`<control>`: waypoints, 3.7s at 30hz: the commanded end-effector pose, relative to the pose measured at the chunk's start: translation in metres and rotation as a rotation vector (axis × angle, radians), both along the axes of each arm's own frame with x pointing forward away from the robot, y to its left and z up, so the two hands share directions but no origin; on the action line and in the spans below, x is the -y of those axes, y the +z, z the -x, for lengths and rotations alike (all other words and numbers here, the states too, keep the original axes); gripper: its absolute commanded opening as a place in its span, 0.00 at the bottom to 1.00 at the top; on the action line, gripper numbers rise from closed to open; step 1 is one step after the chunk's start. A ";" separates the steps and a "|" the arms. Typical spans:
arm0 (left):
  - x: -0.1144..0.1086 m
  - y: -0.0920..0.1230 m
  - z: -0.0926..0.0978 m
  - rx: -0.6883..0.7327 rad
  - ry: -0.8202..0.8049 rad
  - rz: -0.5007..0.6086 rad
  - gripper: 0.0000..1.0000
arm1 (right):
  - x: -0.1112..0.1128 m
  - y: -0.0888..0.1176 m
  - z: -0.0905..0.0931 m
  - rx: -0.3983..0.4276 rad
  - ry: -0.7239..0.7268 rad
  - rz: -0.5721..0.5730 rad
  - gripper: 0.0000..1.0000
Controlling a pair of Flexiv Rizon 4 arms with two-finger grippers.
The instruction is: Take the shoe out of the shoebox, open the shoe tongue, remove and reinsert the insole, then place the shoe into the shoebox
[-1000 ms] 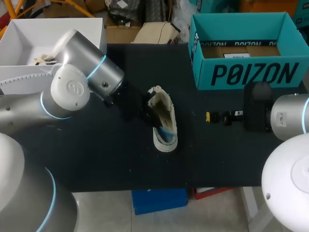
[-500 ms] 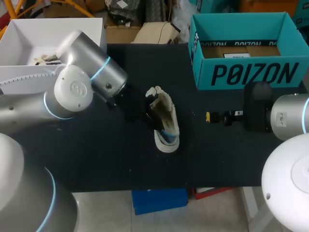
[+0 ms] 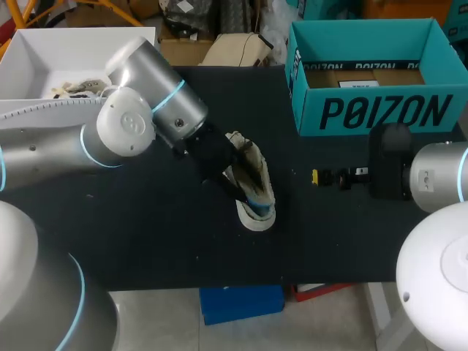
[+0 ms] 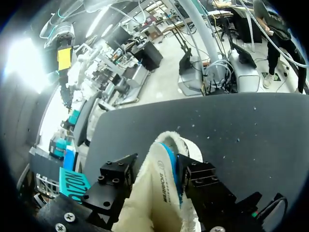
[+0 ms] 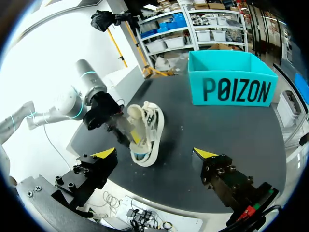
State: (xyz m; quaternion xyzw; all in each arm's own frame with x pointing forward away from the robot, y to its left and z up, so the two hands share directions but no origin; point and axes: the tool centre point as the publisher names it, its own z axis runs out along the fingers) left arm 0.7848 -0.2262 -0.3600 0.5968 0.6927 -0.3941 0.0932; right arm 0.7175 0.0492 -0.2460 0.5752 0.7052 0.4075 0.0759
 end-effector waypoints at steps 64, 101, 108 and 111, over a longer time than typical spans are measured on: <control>0.023 -0.056 -0.002 0.142 -0.123 -0.507 0.00 | 0.000 -0.001 0.000 -0.002 0.002 -0.002 1.00; -0.068 0.051 -0.050 0.292 0.198 -0.371 0.05 | 0.000 -0.001 0.000 -0.002 0.002 -0.002 1.00; -0.073 0.049 -0.048 0.291 0.204 -0.385 0.33 | 0.000 -0.001 0.000 -0.002 0.002 -0.002 1.00; -0.072 0.047 -0.050 0.284 0.204 -0.376 0.00 | 0.000 -0.001 0.000 -0.002 0.002 -0.002 1.00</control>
